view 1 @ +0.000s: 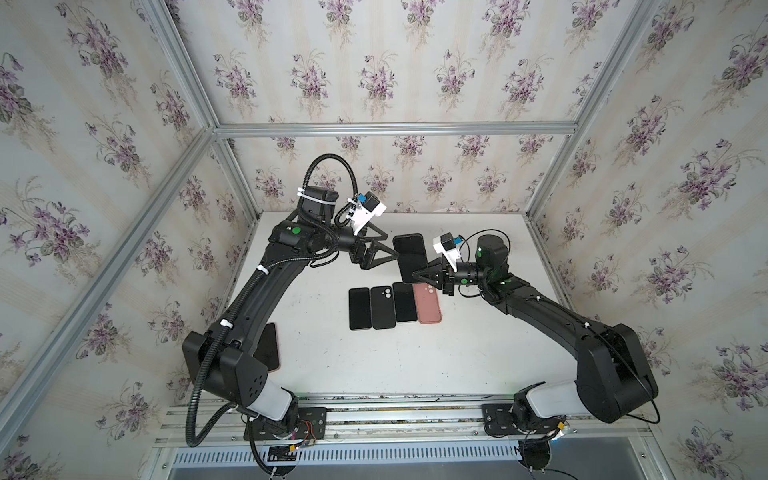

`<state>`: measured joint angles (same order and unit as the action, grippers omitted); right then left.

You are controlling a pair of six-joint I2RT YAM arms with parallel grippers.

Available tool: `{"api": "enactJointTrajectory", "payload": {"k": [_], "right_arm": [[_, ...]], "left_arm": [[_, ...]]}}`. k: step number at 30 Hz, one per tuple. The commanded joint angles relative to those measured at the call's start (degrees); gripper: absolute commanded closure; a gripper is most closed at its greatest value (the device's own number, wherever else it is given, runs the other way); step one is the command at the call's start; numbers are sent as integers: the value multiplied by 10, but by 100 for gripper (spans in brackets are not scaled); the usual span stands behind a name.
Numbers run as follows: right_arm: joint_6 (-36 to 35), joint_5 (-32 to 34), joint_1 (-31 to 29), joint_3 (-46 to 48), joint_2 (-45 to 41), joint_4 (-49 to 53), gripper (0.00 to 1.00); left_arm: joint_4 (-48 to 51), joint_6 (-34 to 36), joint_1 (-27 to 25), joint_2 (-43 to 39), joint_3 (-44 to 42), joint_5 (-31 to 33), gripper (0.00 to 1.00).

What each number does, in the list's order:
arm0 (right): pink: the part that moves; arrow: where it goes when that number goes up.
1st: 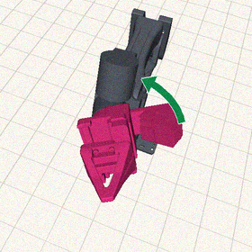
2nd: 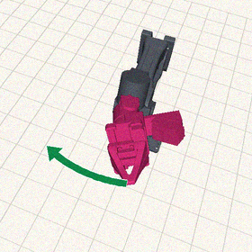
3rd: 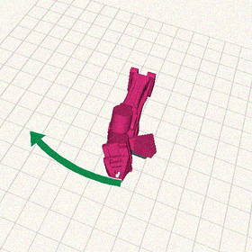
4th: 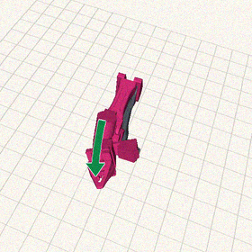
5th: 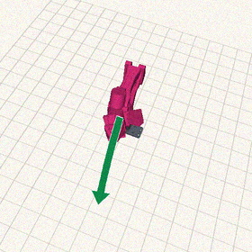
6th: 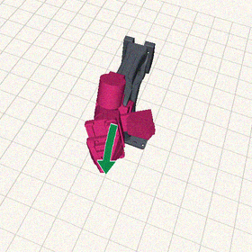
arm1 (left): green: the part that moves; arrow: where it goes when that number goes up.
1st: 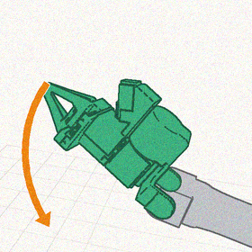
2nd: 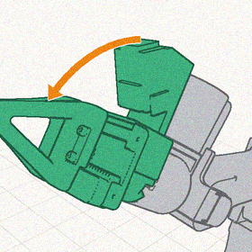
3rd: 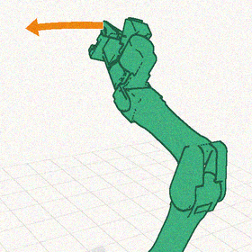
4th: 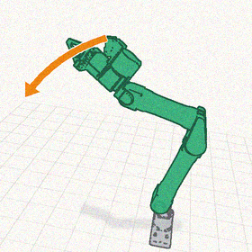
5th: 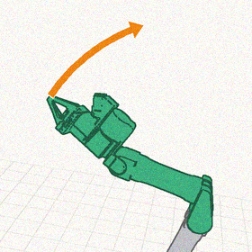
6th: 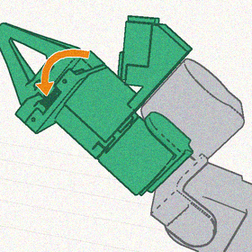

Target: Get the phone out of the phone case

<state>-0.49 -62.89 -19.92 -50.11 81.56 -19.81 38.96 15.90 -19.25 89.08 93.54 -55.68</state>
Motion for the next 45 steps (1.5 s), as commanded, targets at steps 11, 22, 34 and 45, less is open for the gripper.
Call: {"api": "enactJointTrajectory", "payload": {"k": [11, 22, 34, 45], "right_arm": [[-36, -26, -20, -6, 1, 19, 100], [-53, -21, -20, -12, -1, 42, 100], [61, 64, -18, 3, -4, -44, 49], [393, 280, -15, 32, -60, -165, 32]], "left_arm": [[5, 16, -9, 25, 13, -54, 59], [10, 9, -9, 37, 10, -78, 87], [12, -82, 19, 60, 70, -99, 100], [-269, -536, 96, 55, 87, -11, 100]]}}
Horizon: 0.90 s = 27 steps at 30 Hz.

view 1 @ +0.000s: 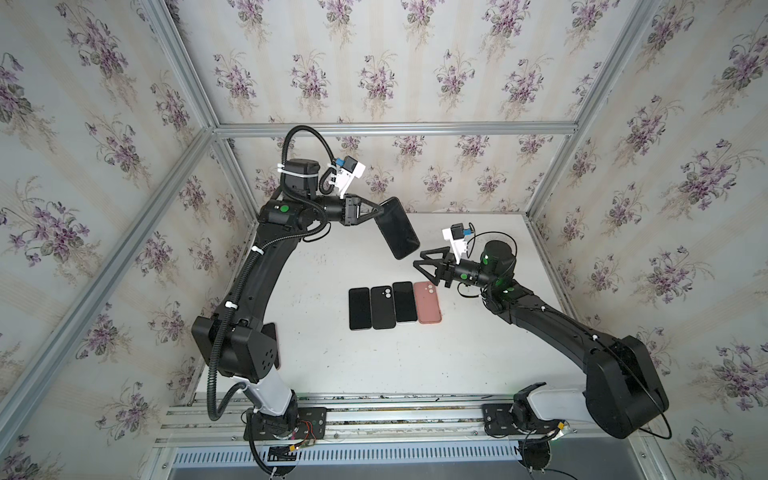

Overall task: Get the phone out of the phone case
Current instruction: 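Raise the black phone with the left gripper while the right draws back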

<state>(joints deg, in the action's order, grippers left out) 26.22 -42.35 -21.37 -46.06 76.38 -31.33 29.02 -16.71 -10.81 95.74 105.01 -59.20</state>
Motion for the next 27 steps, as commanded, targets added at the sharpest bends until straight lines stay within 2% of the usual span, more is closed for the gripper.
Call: {"api": "enactJointTrajectory", "payload": {"k": [1, 3, 5, 6, 9, 14, 23, 27], "right_arm": [[159, 90, 0, -17, -10, -38, 32], [204, 102, -3, -30, -10, -35, 33], [225, 111, -14, -26, -10, -83, 33], [237, 125, -21, -20, -12, -106, 32], [267, 141, -35, -15, -4, -159, 31], [300, 155, -44, -17, 13, -220, 34], [342, 157, -46, -49, 52, -268, 37], [358, 159, -47, -57, 68, -288, 45]], "left_arm": [[-223, -281, 18, -18, -56, 39, 100], [-337, -409, 24, -27, -109, 56, 100], [-481, -540, 23, -30, -166, 62, 100], [-521, -592, 23, -29, -186, 72, 100], [-602, -674, 21, -26, -216, 85, 100], [-612, -685, 18, -31, -234, 94, 100], [-642, -698, 12, -34, -267, 95, 100], [-650, -700, 10, -35, -275, 93, 100]]}}
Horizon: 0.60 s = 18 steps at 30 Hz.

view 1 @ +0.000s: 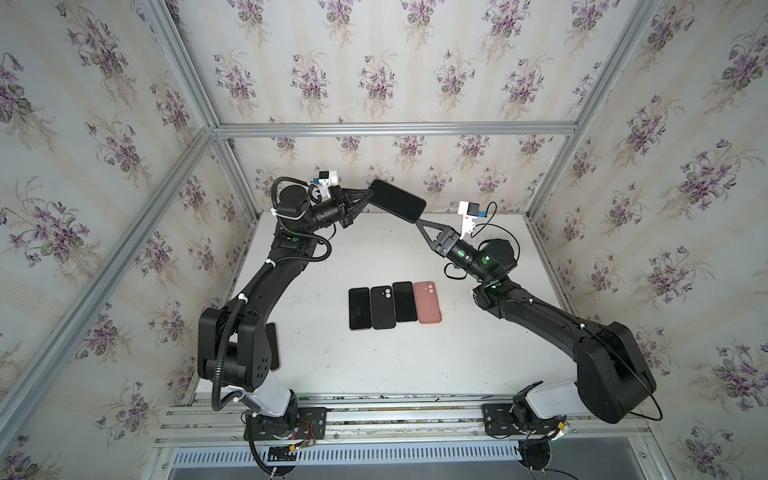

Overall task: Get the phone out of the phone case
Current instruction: 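Raise the black phone with the left gripper while the right draws back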

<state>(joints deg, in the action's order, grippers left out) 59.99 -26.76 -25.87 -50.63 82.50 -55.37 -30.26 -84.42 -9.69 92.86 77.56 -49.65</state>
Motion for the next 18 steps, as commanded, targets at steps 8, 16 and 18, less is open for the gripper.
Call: {"api": "enactJointTrajectory", "payload": {"k": [8, 16, 18], "right_arm": [[33, -6, -16, -29, 27, -55, 65], [38, -3, -26, -25, 31, -65, 77], [38, -2, -26, -23, 30, -66, 79]], "left_arm": [[-69, -22, -4, -9, -13, 3, 100], [-73, -21, -6, -8, -15, 8, 100], [-74, -22, -6, -8, -15, 8, 100]]}}
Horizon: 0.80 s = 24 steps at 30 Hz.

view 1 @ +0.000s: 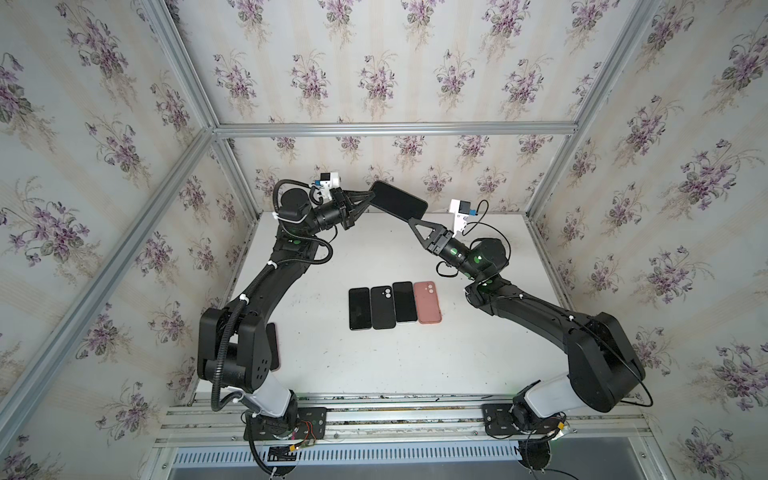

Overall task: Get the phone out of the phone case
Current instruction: 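Raise the black phone with the left gripper while the right draws back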

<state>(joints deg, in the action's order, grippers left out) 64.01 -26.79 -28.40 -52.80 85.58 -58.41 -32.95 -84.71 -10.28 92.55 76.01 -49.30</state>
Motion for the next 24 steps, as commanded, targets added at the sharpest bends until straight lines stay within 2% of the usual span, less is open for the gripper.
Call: {"api": "enactJointTrajectory", "payload": {"k": [1, 6, 11, 14, 19, 24], "right_arm": [[-2, -3, -1, -2, -1, -34, 80], [-3, -4, -1, 2, 2, -35, 90], [-8, -12, -1, 13, 7, -61, 90], [-37, -25, -1, 31, 11, -103, 89], [-155, -78, -1, 47, 6, -106, 84], [-346, -92, 0, 37, -24, 49, 84]], "left_arm": [[-47, -19, 0, -4, 0, 6, 100], [-47, -21, 0, -4, 3, 5, 100], [-20, -23, -2, -4, 11, 2, 100], [3, -28, -4, -4, 21, -4, 100], [25, -61, -8, -7, 25, -16, 100], [53, -69, -17, -20, 17, -24, 100]]}}
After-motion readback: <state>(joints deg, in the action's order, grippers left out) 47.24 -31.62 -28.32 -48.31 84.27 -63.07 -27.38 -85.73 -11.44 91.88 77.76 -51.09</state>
